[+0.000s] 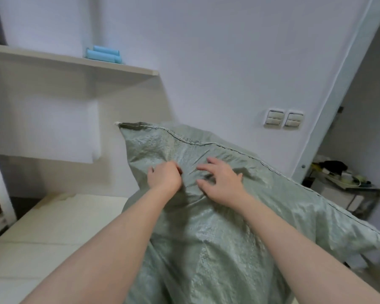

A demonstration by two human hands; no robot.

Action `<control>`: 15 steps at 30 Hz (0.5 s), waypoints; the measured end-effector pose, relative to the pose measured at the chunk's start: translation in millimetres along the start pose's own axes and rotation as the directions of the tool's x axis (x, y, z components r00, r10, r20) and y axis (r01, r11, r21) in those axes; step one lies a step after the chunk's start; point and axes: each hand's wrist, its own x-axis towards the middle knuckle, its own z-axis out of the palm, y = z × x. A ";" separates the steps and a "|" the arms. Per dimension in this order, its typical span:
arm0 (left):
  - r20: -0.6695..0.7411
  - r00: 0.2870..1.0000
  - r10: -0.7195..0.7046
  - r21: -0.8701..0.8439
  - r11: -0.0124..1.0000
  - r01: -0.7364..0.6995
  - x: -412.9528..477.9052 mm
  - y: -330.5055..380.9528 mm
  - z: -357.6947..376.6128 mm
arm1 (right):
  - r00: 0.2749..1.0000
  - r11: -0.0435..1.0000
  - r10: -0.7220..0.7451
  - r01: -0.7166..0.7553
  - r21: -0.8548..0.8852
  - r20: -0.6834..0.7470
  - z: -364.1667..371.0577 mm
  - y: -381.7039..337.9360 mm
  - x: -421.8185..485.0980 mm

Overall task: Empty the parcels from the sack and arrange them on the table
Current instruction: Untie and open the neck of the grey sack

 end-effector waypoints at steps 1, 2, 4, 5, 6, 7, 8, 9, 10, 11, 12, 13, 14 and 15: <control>0.006 1.000 -0.001 0.010 1.000 0.001 -3.4 -4.1 -0.3 | 0.998 1.000 -0.014 0.015 0.018 -0.056 -0.4 5.2 1.9; 0.014 1.000 -0.005 0.033 0.999 0.005 -7.5 -7.6 -1.1 | 0.992 1.000 -0.003 0.005 0.014 -0.126 -2.3 10.3 4.1; 0.024 1.000 0.020 0.169 0.985 -0.024 -18.0 -12.6 -2.4 | 0.969 0.994 0.086 -0.100 -0.049 -0.232 -12.1 18.0 8.7; 0.029 0.998 0.055 0.263 0.963 -0.061 -24.2 -14.7 -2.9 | 0.958 0.978 0.149 -0.179 -0.104 -0.244 -19.2 20.4 9.9; 0.034 0.995 0.097 0.336 0.936 -0.103 -29.4 -17.4 -3.6 | 0.947 0.951 0.223 -0.264 -0.163 -0.233 -25.5 24.9 12.1; 0.043 0.990 0.134 0.380 0.914 -0.140 -34.0 -19.7 -5.2 | 0.932 0.915 0.300 -0.341 -0.214 -0.205 -30.9 31.3 14.3; 0.060 0.985 0.159 0.406 0.898 -0.170 -36.7 -22.6 -6.1 | 0.915 0.885 0.366 -0.398 -0.240 -0.168 -35.6 37.8 15.5; 0.087 0.982 0.167 0.423 0.886 -0.189 -38.3 -24.8 -7.4 | 0.903 0.874 0.411 -0.429 -0.229 -0.126 -39.0 44.1 16.3; 0.121 0.981 0.153 0.427 0.884 -0.191 -38.4 -27.5 -8.0 | 0.898 0.879 0.432 -0.440 -0.181 -0.083 -40.7 48.9 16.9; 0.156 0.981 0.117 0.417 0.892 -0.173 -38.6 -30.2 -9.5 | 0.897 0.888 0.440 -0.443 -0.122 -0.046 -40.3 52.0 16.9; 0.185 0.980 0.072 0.395 0.908 -0.142 -38.7 -32.9 -10.3 | 0.895 0.890 0.446 -0.447 -0.092 -0.033 -39.6 51.7 15.2; 0.201 0.979 0.035 0.364 0.925 -0.108 -38.8 -35.9 -10.7 | 0.891 0.887 0.452 -0.454 -0.089 -0.043 -38.8 50.7 13.9; 0.204 0.979 0.013 0.330 0.940 -0.081 -39.1 -38.8 -11.2 | 0.888 0.883 0.457 -0.460 -0.088 -0.053 -38.7 48.9 13.5; 0.201 0.980 0.000 0.298 0.953 -0.061 -39.2 -41.0 -12.4 | 0.888 0.885 0.457 -0.459 -0.074 -0.048 -40.0 46.2 13.6</control>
